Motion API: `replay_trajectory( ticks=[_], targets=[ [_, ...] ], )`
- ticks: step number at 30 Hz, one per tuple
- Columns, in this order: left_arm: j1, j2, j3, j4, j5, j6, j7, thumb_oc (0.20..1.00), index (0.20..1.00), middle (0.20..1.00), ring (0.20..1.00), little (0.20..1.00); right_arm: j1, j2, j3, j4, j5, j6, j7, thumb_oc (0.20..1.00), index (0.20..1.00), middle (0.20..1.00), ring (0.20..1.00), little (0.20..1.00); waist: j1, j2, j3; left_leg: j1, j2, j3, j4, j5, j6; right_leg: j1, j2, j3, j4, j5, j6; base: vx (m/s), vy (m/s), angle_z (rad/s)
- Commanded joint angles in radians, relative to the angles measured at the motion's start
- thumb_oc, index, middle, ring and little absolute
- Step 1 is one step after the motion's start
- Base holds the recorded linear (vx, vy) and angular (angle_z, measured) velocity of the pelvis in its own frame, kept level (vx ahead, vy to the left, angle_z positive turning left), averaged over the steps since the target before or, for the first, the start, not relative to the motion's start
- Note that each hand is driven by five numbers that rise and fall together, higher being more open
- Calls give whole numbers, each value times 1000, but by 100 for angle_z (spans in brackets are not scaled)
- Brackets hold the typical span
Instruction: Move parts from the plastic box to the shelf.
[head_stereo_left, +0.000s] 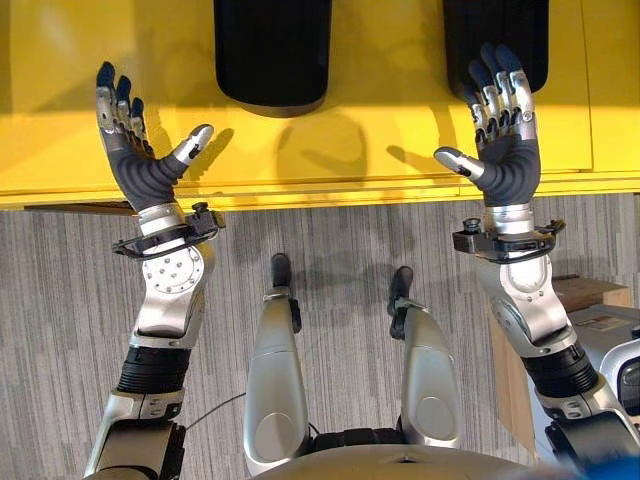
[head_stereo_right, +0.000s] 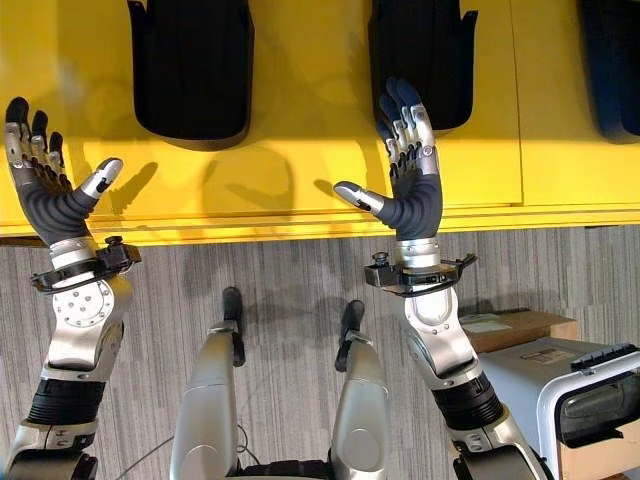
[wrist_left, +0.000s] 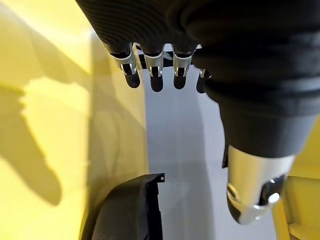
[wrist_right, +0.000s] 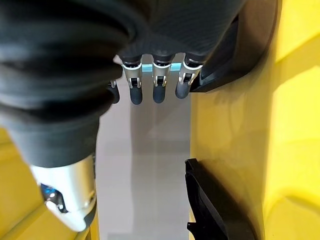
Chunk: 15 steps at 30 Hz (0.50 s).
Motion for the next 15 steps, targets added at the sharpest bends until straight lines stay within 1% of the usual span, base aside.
replay_trajectory(
  ticks=[1, 4, 5, 6, 8, 10, 12, 14, 15],
  targets=[
    [-2, 25, 18, -55, 37, -67, -10, 1000, 1000, 1000, 1000, 1000, 19, -2, -44, -81, -11, -60, 6, 1000, 1000, 1000, 1000, 1000, 0, 9, -69, -5, 26, -16, -4, -6, -10, 69, -10, 2, 32, -28, 13, 0, 0, 0],
    [-8, 31, 12, -59, 59, -62, -8, 1000, 1000, 1000, 1000, 1000, 19, -2, -44, -83, -11, -63, 6, 1000, 1000, 1000, 1000, 1000, 0, 8, -69, -5, 26, -17, -4, -5, -10, 68, -10, 3, 33, -28, 12, 0, 0, 0],
    [1, 77, 12, -67, 231, -16, 35, 1000, 1000, 1000, 1000, 1000, 23, -8, -47, -88, -13, -72, 10, 1000, 1000, 1000, 1000, 1000, 0, 7, -70, -4, 26, -16, -6, -7, -10, 68, -8, 3, 32, -30, 12, 0, 0, 0],
    [22, 102, 15, -78, 327, 5, 52, 1000, 1000, 1000, 1000, 1000, 27, -14, -54, -92, -14, -75, 10, 1000, 1000, 1000, 1000, 1000, 2, 6, -70, -3, 27, -15, -6, -8, -10, 69, -9, 2, 31, -31, 13, 0, 0, 0],
    [56, 137, 19, -82, 428, 34, 52, 1000, 1000, 1000, 1000, 1000, 36, -19, -65, -98, -15, -81, 9, 1000, 1000, 1000, 1000, 1000, 3, 5, -69, -5, 28, -15, -2, -10, -10, 69, -9, 2, 31, -32, 13, 0, 0, 0],
    [106, 177, 27, -96, 529, 47, 43, 1000, 1000, 1000, 1000, 1000, 48, -27, -79, -108, -18, -90, 11, 1000, 1000, 1000, 1000, 1000, 6, 6, -67, -5, 29, -15, -3, -10, -10, 71, -9, 1, 29, -33, 14, 0, 0, 0],
    [145, 208, 30, -109, 593, 54, 38, 1000, 1000, 1000, 1000, 1000, 55, -33, -87, -117, -17, -91, 16, 1000, 1000, 1000, 1000, 1000, 9, 7, -66, -7, 30, -15, -3, -10, -11, 71, -9, 0, 27, -33, 15, 0, 0, 0],
    [163, 216, 32, -117, 606, 52, 37, 1000, 1000, 1000, 1000, 1000, 58, -35, -88, -121, -16, -91, 18, 1000, 1000, 1000, 1000, 1000, 9, 6, -67, -8, 31, -15, -3, -10, -11, 71, -9, 1, 28, -34, 15, 0, 0, 0],
    [196, 245, 38, -124, 664, 63, 34, 1000, 1000, 1000, 1000, 1000, 60, -42, -94, -125, -16, -92, 20, 1000, 1000, 1000, 1000, 1000, 12, 8, -66, -8, 30, -14, -3, -10, -11, 72, -9, -1, 27, -35, 16, 0, 0, 0]
  ],
)
